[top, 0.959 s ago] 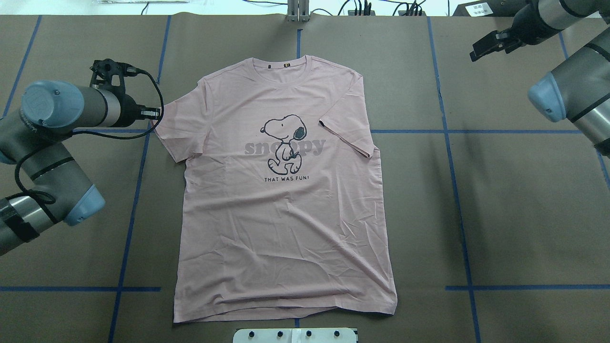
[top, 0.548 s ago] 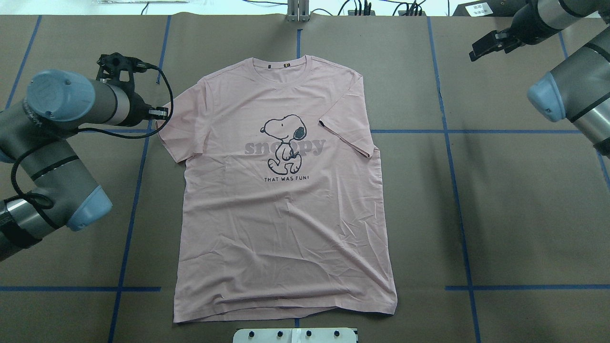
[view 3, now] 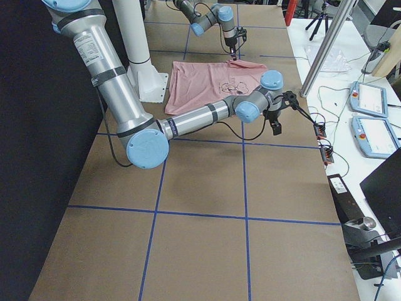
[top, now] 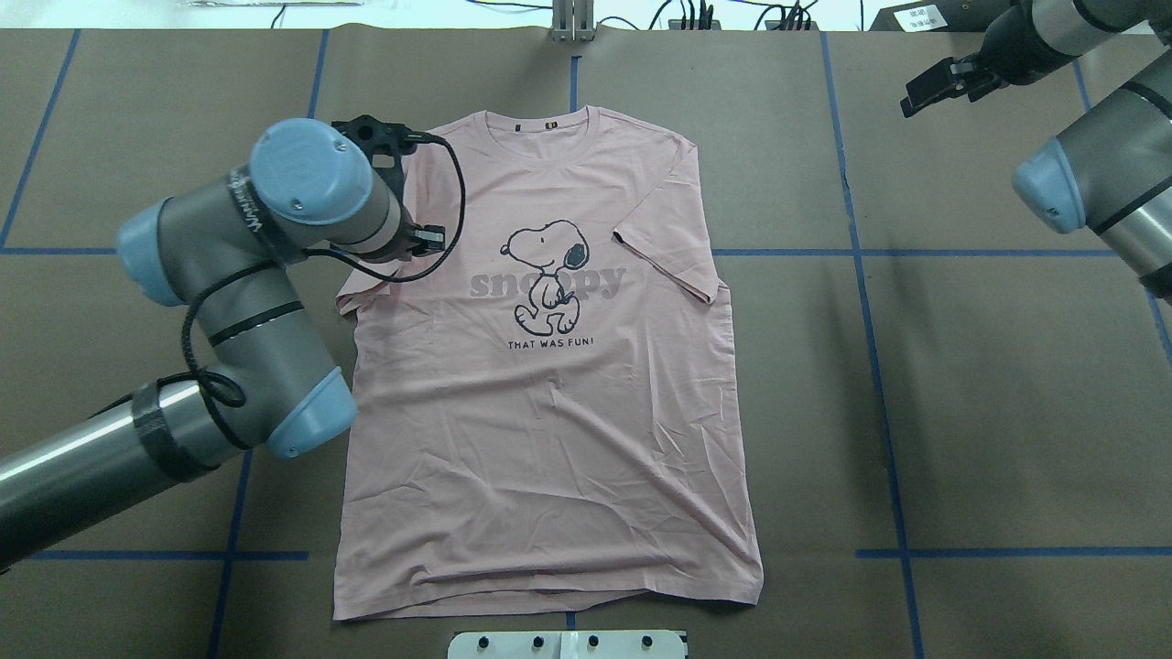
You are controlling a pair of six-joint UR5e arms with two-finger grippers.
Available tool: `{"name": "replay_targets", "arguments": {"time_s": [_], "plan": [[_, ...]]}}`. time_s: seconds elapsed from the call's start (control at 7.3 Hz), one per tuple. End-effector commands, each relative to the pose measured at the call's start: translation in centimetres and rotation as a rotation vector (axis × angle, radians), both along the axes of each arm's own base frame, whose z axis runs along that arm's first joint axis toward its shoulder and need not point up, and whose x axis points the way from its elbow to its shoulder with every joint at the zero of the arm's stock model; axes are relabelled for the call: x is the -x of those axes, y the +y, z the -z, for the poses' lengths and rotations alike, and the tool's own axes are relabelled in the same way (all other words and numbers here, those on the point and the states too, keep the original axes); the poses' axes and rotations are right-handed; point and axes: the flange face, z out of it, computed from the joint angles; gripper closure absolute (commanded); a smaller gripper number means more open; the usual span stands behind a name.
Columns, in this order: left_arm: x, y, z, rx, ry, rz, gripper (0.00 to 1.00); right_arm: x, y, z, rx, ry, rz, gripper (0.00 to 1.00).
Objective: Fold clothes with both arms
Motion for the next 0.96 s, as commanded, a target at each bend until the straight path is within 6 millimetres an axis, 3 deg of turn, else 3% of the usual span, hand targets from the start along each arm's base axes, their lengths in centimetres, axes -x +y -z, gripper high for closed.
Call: {"name": "replay_targets", "arguments": {"time_s": [0.0,0.41,0.82], "plan": [[-4.3,-2.1,0.7,0.043,-0.060,0.033,1.00,0.0,-0.1,0.1,0.000,0.001,-0.001,0.00],[-6.7,-4.5,2.2,0.045,-0.098,0.054,1.00,0.0,-0.1,0.2,-0.001,0.000,-0.002,0.00],[-7.4,-5.2,3.2,0.049,-0.103,0.057,1.00,0.1,-0.2,0.5,-0.004,-0.003,-0.001,0.00]]}}
